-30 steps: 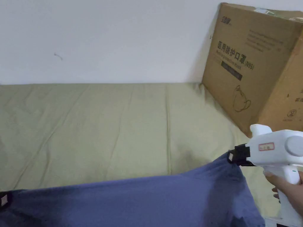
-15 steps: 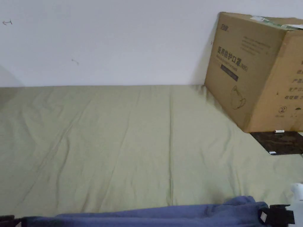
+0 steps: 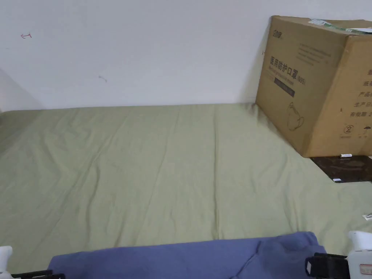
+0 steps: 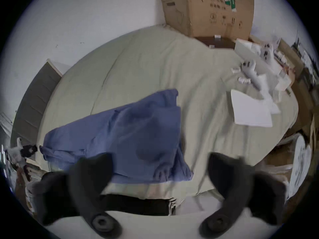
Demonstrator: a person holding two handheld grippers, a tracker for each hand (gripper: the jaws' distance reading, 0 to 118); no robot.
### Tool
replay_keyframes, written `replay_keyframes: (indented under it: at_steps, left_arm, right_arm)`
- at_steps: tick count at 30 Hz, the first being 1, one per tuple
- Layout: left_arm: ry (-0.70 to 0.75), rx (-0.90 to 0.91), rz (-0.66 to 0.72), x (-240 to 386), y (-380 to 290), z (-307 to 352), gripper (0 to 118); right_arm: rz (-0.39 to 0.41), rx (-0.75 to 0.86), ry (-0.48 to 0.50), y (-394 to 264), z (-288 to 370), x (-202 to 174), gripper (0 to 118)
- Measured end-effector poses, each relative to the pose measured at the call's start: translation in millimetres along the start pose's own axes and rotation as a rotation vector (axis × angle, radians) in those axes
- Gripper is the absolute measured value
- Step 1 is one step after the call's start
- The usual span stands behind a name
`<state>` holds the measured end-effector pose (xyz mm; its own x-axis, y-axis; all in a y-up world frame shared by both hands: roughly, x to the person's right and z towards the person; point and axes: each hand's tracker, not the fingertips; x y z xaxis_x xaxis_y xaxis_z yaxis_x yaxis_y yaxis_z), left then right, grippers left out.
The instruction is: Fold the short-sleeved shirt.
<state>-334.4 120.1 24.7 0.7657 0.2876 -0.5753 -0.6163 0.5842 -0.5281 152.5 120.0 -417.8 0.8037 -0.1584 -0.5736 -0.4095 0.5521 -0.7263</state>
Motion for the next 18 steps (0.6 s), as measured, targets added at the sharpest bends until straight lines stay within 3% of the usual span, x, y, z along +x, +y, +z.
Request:
replay_keyframes:
  at_steps: [6, 10, 11, 12, 13, 14, 15, 17, 18]
  left_arm:
    - [-0.005, 0.113, -0.004, 35.7, 13.7, 13.2, 118]
    - [0.035, 0.17, -0.061, 78.1, 26.2, 12.5, 117]
    - [0.056, 0.169, -0.077, 88.4, 29.4, 11.3, 111]
    - [0.096, 0.162, -0.088, 97.2, 31.4, 9.6, 89]
    - [0.138, 0.151, -0.096, 106.5, 32.5, 5.9, 53]
    - [0.16, 0.159, -0.117, 115.3, 32.6, 1.3, 10]
    - [0.168, 0.166, -0.139, 116.6, 32.3, -8.4, 0]
    - [0.126, 0.193, -0.144, 121.6, 28.1, -14.0, 0]
    - [0.117, 0.178, -0.134, 122.0, 28.9, -18.0, 0]
  right_arm:
    - [0.052, 0.188, 0.045, 29.6, 27.9, -58.9, 117]
    - [0.078, 0.189, 0.067, 39.7, 23.1, -106.6, 117]
    - [0.096, 0.187, 0.058, 40.3, 20.4, -119.1, 117]
    - [0.132, 0.197, 0.048, 37.7, 17.1, -128.8, 111]
    - [0.165, 0.209, 0.035, 36.4, 15.1, -139.3, 98]
    - [0.192, 0.228, 0.025, 34.5, 12.9, -148.1, 66]
    - [0.195, 0.23, 0.022, 33.3, 9.6, -154.8, 0]
    - [0.194, 0.17, -0.034, 29.7, -1.2, -161.7, 0]
    - [0.178, 0.174, 0.011, 31.3, -4.2, -161.7, 0]
